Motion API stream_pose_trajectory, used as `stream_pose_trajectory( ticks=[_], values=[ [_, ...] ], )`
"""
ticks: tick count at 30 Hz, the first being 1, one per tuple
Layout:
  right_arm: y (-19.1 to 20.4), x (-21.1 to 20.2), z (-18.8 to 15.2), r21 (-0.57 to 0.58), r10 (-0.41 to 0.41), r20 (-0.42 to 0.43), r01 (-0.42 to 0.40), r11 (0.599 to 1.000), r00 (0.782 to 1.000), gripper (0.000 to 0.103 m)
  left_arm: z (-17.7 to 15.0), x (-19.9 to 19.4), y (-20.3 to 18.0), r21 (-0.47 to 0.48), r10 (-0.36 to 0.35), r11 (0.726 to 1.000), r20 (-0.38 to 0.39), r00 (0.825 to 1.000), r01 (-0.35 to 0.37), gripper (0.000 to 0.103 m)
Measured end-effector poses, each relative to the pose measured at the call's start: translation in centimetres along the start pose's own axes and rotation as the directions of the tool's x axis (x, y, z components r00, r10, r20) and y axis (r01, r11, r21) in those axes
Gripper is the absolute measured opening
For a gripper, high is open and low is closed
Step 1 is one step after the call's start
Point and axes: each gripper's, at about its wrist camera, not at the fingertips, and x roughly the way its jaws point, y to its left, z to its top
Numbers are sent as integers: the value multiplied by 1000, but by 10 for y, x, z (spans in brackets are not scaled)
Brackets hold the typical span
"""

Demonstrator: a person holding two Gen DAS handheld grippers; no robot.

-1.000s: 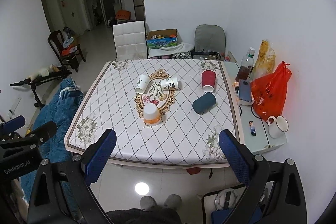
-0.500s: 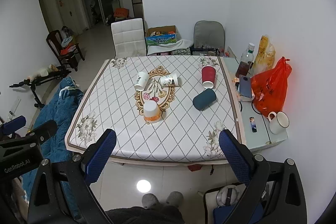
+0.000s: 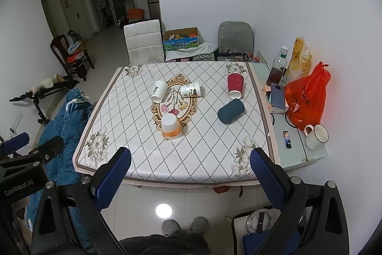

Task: Flip cup upside down

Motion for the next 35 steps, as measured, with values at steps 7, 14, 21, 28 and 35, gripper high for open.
stream_pose_trajectory(
  ticks=[7, 14, 21, 28, 35],
  values=[
    [-2, 3, 1, 1, 4, -3, -4, 1000, 1000, 102, 2, 3, 1, -13, 10, 1000, 3, 1000, -10, 101],
    [-2, 7, 3, -3, 12, -11, -12, 1000, 1000, 102, 0, 4, 5, -19, 18, 1000, 3, 1000, -18, 101],
    [-1, 7, 4, -4, 12, -9, -12, 1000, 1000, 102, -1, 4, 9, -21, 24, 1000, 3, 1000, -24, 101],
    [4, 12, 4, -5, 19, -12, -19, 1000, 1000, 102, -2, 6, 14, -24, 30, 999, -3, 1000, -30, 101],
    [6, 15, 5, -3, 24, -16, -24, 1000, 1000, 102, 0, 8, 15, -19, 33, 999, -4, 999, -33, 101]
  ],
)
